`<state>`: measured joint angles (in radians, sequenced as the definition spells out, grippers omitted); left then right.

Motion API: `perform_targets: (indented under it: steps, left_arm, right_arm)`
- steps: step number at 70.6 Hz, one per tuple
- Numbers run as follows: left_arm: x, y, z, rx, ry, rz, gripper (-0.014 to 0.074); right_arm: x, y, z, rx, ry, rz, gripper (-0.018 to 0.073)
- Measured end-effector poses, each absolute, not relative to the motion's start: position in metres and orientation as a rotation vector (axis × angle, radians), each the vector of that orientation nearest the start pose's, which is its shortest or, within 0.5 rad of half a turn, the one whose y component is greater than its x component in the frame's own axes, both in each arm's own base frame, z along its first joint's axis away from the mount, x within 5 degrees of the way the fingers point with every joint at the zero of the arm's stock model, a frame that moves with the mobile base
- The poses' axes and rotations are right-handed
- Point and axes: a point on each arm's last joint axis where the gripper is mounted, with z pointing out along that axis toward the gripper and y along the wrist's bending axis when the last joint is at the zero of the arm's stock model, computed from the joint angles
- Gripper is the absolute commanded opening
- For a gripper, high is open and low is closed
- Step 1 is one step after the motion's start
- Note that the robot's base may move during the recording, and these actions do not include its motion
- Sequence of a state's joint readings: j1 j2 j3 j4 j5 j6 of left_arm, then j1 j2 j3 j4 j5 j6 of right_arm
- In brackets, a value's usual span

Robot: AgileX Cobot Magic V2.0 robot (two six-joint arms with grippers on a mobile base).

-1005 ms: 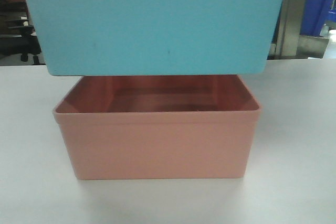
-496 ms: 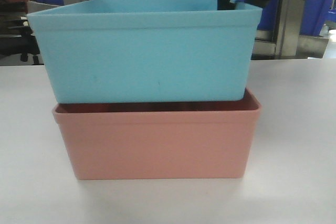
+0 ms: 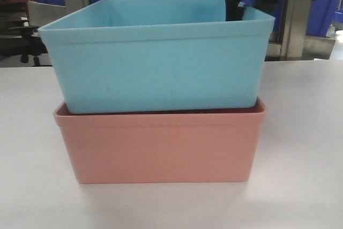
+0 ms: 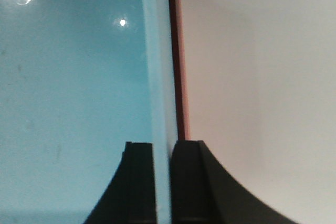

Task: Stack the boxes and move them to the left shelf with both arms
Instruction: 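Lower the light-blue bin into the pink bin and open the right gripper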

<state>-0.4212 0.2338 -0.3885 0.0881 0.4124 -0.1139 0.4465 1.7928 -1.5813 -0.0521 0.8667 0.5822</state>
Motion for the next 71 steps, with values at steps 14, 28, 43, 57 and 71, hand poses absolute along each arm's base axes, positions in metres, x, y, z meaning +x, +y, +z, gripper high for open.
perform_targets:
  steps: [14, 28, 43, 57, 71]
  left_arm:
    - [0.0579, -0.0224, 0.2920, 0.312, 1.721, -0.302, -0.0006]
    - [0.0579, -0.0224, 0.2920, 0.312, 1.721, -0.302, -0.0006]
    - [0.0579, -0.0224, 0.2920, 0.312, 1.721, -0.302, -0.0006]
    - [0.0579, -0.0224, 0.2920, 0.312, 1.721, -0.302, -0.0006]
    - [0.0579, -0.0224, 0.2920, 0.312, 1.721, -0.302, -0.0006]
  right_arm:
    - [0.3609, 0.1699, 0.3031, 0.159, 2.622, 0.325, 0.0036]
    - [0.3602, 0.1706, 0.3029, 0.147, 2.631, 0.332, 0.0036]
    - [0.3592, 0.1711, 0.3021, 0.043, 2.642, 0.312, 0.0036]
    - [0.3594, 0.1712, 0.3014, 0.021, 2.643, 0.306, 0.0036]
    - [0.3619, 0.1725, 0.3018, 0.016, 2.616, 0.318, 0.0036]
